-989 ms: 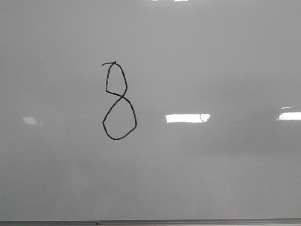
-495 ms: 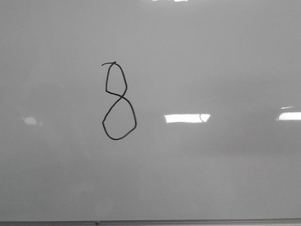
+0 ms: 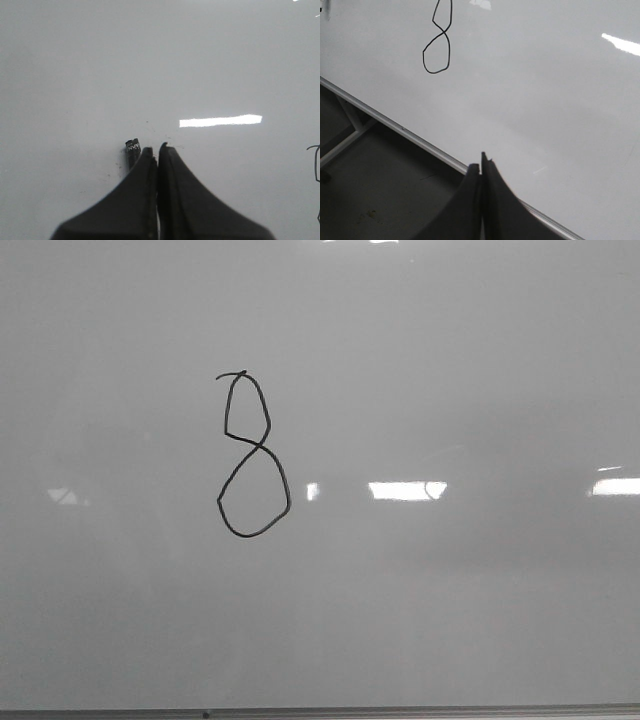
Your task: Write number 8 on whiteboard
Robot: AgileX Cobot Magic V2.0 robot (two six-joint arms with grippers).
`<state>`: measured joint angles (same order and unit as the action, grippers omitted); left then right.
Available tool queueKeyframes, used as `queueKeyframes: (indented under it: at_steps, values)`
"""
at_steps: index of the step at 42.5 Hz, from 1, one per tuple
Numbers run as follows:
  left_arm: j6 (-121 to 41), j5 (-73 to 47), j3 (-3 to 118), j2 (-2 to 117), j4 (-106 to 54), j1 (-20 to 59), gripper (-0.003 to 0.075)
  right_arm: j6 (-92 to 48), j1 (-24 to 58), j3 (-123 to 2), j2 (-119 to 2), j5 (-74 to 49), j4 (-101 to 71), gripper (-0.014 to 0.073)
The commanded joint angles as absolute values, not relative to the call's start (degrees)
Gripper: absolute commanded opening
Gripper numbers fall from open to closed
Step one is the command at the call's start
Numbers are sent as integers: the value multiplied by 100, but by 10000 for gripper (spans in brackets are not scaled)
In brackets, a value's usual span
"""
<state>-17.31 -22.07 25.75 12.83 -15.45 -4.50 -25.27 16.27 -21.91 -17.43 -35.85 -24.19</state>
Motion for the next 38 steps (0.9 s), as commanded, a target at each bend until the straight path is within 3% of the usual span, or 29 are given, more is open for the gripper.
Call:
queueKeyframes:
  at_steps: [1, 12, 18, 38]
  values:
    - [-1693, -1794, 2740, 1340, -1604, -425, -21, -2533, 1597, -2344, -1782, -3256, -2502, -69]
    - [-1624, -1666, 2622, 1340, -1459, -425, -21, -2533, 1597, -2344, -1782, -3256, -2502, -69]
    - [-349, -1666, 2341, 1166, -346, -281, -21, -2533, 1597, -2344, -1782, -3260, -2507, -69]
    - [38, -687, 409, -106, -68, -130, -20, -2533, 1597, -2344, -1782, -3261, -2507, -69]
